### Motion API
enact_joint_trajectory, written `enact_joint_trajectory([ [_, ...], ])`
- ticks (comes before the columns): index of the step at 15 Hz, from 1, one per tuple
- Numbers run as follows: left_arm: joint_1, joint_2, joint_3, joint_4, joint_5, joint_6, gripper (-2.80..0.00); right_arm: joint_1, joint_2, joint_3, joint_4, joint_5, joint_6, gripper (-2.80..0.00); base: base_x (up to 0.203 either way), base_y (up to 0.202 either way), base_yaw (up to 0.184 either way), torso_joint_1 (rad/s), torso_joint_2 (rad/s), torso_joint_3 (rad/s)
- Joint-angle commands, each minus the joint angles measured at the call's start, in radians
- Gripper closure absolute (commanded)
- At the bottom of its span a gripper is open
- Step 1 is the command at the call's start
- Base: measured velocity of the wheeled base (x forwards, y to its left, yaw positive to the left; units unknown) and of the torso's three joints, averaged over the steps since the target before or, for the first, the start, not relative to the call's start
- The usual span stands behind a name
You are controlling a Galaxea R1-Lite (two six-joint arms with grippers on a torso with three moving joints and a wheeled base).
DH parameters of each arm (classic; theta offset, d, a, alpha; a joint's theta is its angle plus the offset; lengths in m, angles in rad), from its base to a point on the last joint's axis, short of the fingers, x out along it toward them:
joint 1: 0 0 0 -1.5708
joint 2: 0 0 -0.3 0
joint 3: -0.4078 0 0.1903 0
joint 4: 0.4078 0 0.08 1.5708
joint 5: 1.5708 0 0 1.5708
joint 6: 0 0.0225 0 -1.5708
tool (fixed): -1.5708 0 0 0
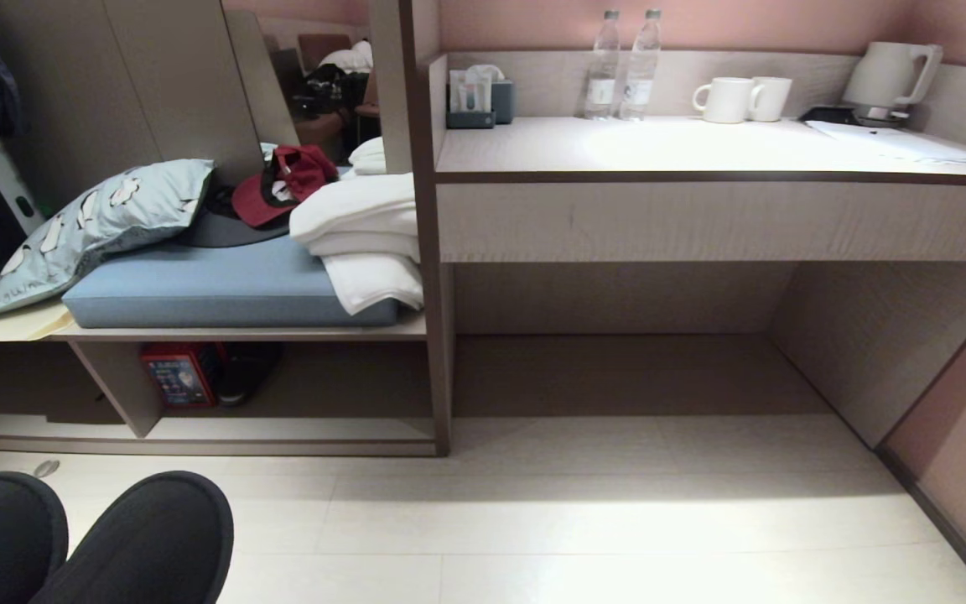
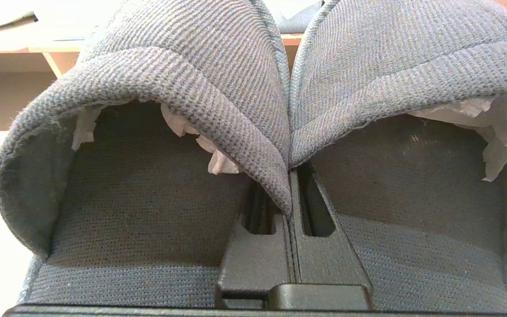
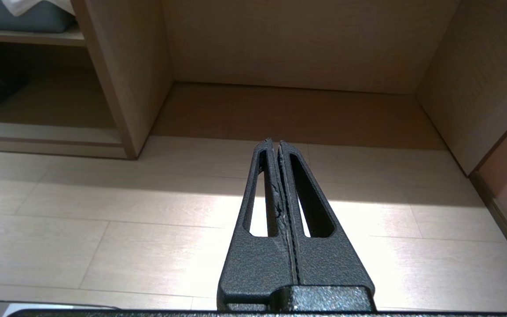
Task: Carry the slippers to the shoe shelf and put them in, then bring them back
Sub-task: Place the slippers on the floor
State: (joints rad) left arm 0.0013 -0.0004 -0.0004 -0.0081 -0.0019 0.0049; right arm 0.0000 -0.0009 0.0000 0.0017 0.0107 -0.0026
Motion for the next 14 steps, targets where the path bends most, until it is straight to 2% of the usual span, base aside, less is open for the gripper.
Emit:
enact_joint_trajectory([
  [1,0.000,0.000,0.000,-0.001,0.000,0.000,0.00,0.002,-0.001,0.000,0.000,0.002,0.000,0.00,0.000,0.000,0.000,0.000,0.00,0.000],
  [6,0.000,0.000,0.000,-0.001,0.000,-0.001,0.00,0.000,-0.001,0.000,0.000,0.001,0.000,0.00,0.001,-0.019,0.001,0.000,0.00,-0.001],
  [14,0.000,0.000,0.000,-0.001,0.000,-0.002,0.00,0.000,-0.001,0.000,0.000,0.002,0.000,0.00,0.000,-0.191,0.001,0.003,0.00,0.002],
])
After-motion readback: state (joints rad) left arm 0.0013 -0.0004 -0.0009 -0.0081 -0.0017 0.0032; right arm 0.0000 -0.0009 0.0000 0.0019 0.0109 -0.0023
